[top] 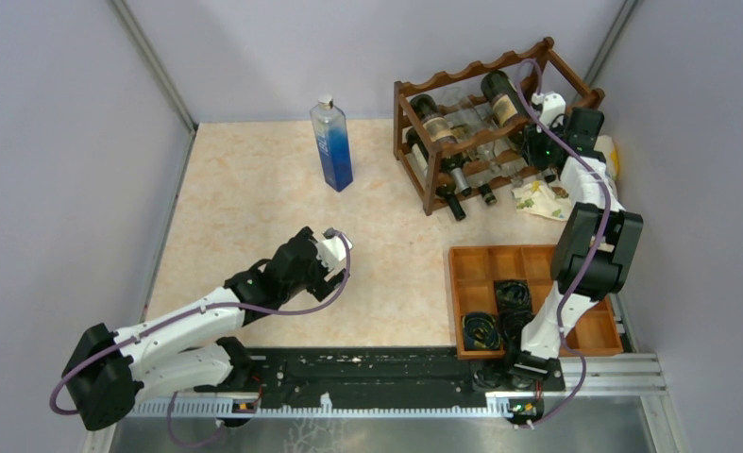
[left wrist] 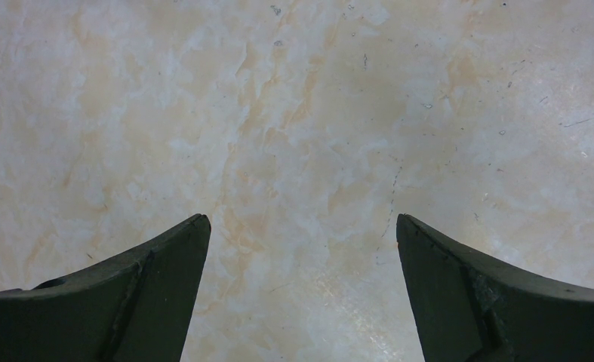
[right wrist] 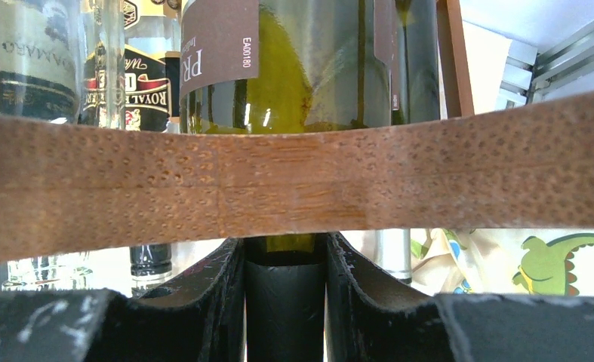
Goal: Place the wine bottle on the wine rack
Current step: Place the wine bottle in the wine rack, then pick up the wine bottle from the center of the board.
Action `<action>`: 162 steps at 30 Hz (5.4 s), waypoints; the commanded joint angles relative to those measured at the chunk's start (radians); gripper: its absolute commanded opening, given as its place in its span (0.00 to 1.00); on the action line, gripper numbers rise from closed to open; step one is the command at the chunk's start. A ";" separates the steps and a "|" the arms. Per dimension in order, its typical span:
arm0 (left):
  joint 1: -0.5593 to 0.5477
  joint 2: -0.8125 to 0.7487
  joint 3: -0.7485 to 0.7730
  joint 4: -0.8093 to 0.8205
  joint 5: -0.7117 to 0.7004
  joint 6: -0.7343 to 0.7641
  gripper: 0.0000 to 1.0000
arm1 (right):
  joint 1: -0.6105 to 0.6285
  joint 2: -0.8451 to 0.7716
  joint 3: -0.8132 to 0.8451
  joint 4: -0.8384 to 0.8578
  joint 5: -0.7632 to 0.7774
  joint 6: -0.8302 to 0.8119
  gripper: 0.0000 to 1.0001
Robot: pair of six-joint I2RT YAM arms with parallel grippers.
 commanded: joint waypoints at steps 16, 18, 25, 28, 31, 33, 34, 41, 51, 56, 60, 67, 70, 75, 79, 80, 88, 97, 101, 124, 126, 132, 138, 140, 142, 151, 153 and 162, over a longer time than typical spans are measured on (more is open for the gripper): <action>0.004 0.004 0.008 -0.002 0.013 0.007 0.99 | 0.036 -0.019 0.031 0.239 -0.128 0.045 0.33; 0.004 0.003 0.008 -0.001 0.013 0.008 0.99 | 0.036 -0.018 0.028 0.239 -0.130 0.044 0.33; 0.004 0.004 0.007 -0.002 0.013 0.007 0.99 | 0.036 -0.019 0.028 0.236 -0.126 0.043 0.34; 0.003 0.003 0.007 -0.003 0.013 0.007 0.99 | 0.036 -0.020 0.026 0.236 -0.123 0.042 0.36; 0.004 0.003 0.008 -0.003 0.012 0.008 0.99 | 0.036 -0.021 0.024 0.233 -0.123 0.041 0.35; 0.003 0.003 0.008 -0.004 0.015 0.007 0.99 | 0.036 -0.020 0.022 0.235 -0.119 0.043 0.35; 0.004 0.003 0.008 -0.003 0.015 0.007 0.99 | 0.036 -0.020 0.022 0.235 -0.118 0.043 0.35; 0.003 0.005 0.007 -0.003 0.017 0.007 0.99 | 0.035 -0.026 0.011 0.246 -0.099 0.046 0.35; 0.004 0.008 0.008 -0.004 0.019 0.007 0.99 | 0.026 -0.067 -0.045 0.297 -0.092 0.094 0.43; 0.002 0.007 0.012 -0.007 0.021 0.008 0.99 | 0.011 -0.080 -0.054 0.294 -0.103 0.104 0.43; 0.004 0.006 0.014 -0.010 0.023 0.008 0.99 | -0.012 -0.117 -0.073 0.268 -0.127 0.094 0.49; 0.003 0.001 0.020 -0.015 0.036 0.008 0.99 | -0.075 -0.227 -0.143 0.208 -0.196 0.075 0.54; 0.004 -0.001 0.023 -0.019 0.045 0.008 0.99 | -0.096 -0.259 -0.184 0.172 -0.207 0.069 0.54; 0.003 -0.013 0.024 -0.022 0.055 0.009 0.99 | -0.131 -0.254 -0.216 0.140 -0.206 0.066 0.53; 0.003 -0.020 0.025 -0.023 0.062 0.009 0.99 | -0.146 -0.210 -0.210 0.091 -0.203 0.046 0.51; 0.003 -0.022 0.026 -0.024 0.063 0.009 0.99 | -0.146 -0.198 -0.208 0.084 -0.199 0.040 0.51; 0.003 -0.026 0.028 -0.024 0.079 0.013 0.99 | -0.145 -0.111 -0.166 0.045 -0.188 0.033 0.48; 0.004 -0.028 0.027 -0.025 0.085 0.013 0.99 | -0.135 -0.066 -0.115 0.048 -0.199 0.048 0.32; 0.002 -0.027 0.028 -0.025 0.084 0.014 0.99 | -0.117 -0.054 -0.084 0.054 -0.194 0.056 0.19; 0.003 -0.045 0.030 -0.025 0.096 0.006 0.99 | -0.132 -0.179 -0.122 -0.061 -0.119 0.020 0.82; 0.003 -0.054 0.031 -0.023 0.097 -0.001 0.99 | -0.135 -0.239 -0.139 -0.117 -0.133 -0.008 0.83; 0.004 -0.117 0.063 -0.014 0.097 -0.066 0.99 | -0.136 -0.436 -0.217 -0.270 -0.242 -0.086 0.83; 0.032 -0.254 0.066 0.159 0.196 -0.220 0.99 | -0.135 -0.615 -0.357 -0.296 -0.517 -0.065 0.88; 0.063 -0.274 0.064 0.226 0.243 -0.295 0.99 | -0.135 -0.666 -0.452 -0.216 -0.638 -0.009 0.94; 0.101 -0.286 0.043 0.291 0.270 -0.380 0.99 | -0.130 -0.704 -0.547 -0.100 -0.731 0.079 0.98; 0.452 -0.186 -0.250 1.001 0.457 -0.662 0.98 | -0.114 -0.731 -0.691 -0.061 -0.690 0.081 0.98; 0.527 -0.069 -0.269 1.189 0.524 -0.708 0.98 | -0.113 -0.731 -0.694 -0.063 -0.690 0.086 0.98; 0.613 0.508 0.036 1.375 0.797 -0.449 0.98 | -0.105 -0.746 -0.672 -0.091 -0.688 0.084 0.98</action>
